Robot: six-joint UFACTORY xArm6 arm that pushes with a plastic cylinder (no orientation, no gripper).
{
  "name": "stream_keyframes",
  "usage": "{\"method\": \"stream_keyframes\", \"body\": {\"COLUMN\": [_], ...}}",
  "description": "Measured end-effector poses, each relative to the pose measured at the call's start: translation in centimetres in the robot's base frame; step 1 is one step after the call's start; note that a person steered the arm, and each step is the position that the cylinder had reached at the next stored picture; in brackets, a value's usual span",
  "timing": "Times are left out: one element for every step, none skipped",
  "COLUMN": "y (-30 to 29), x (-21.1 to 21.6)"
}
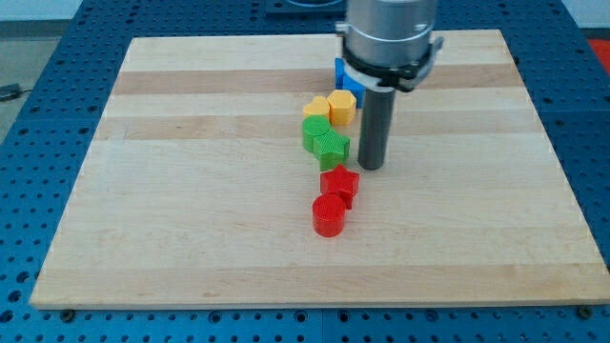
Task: Adjust the yellow blocks diagonally top left to the green circle
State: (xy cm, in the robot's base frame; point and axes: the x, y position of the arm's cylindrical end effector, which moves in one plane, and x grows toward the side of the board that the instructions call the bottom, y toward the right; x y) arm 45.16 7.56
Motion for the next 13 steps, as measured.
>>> {"method": "stream_keyframes", "body": {"y": [1.1,3.2,4.8,3.6,2.3,-0.4,-2.2,-0.6,0.2,0.3,-0.2,-4.0,-5.0], "x": [-1.3,-3.8,-7.5,-11.6,-14.2,-14.5,-14.5,-14.5,-14.1,-11.6,-9.9,-9.9,-10.2]}}
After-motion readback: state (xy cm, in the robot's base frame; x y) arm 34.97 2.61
